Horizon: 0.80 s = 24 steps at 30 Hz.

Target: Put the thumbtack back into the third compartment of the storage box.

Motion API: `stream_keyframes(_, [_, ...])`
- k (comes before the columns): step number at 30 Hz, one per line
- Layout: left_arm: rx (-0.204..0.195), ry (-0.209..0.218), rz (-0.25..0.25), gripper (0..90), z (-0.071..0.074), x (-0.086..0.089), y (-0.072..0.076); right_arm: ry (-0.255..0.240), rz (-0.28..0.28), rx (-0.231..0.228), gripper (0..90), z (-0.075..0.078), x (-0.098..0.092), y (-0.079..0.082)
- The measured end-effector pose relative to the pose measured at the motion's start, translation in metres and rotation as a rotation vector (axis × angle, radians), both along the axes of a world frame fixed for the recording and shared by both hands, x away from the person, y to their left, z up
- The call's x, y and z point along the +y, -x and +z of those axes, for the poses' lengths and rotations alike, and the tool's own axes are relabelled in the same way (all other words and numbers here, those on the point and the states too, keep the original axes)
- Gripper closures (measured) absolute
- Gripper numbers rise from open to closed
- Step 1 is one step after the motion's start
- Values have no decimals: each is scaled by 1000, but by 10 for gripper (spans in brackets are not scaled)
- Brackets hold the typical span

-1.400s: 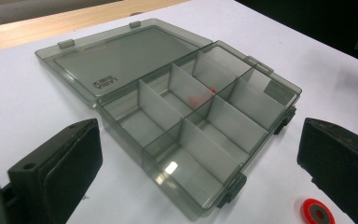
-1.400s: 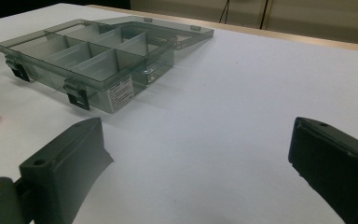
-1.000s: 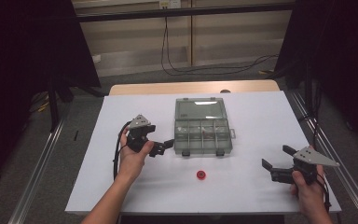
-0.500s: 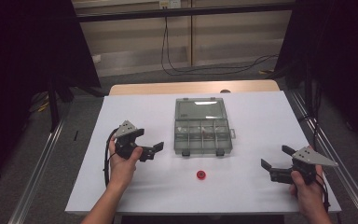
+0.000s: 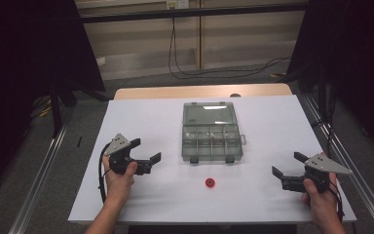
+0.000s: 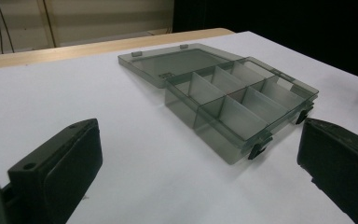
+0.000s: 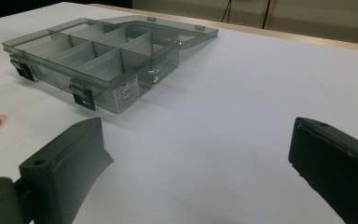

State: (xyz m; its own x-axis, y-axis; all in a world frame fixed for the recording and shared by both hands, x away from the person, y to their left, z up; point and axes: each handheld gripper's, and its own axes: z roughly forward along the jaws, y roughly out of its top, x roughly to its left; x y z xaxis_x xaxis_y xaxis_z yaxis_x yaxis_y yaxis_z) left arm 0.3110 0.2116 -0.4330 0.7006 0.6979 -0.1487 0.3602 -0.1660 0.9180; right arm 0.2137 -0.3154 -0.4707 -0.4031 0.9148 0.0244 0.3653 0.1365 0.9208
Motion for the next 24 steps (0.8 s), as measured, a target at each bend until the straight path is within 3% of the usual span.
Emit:
stream_keyframes(6, [2,32,20,0,-7,14,10,-1,0,0,32,0,0,0])
stream_keyframes(10, [-16,76,47,0,-10,27,20,2,0,-6,32,1,0,0])
stream_keyframes(21, [-45,100,86,0,-12,46,35,8,5,-16,32,3,2,-1])
stream_keyframes(24, [-47,74,80,0,-15,48,40,8,3,-13,32,4,3,-2])
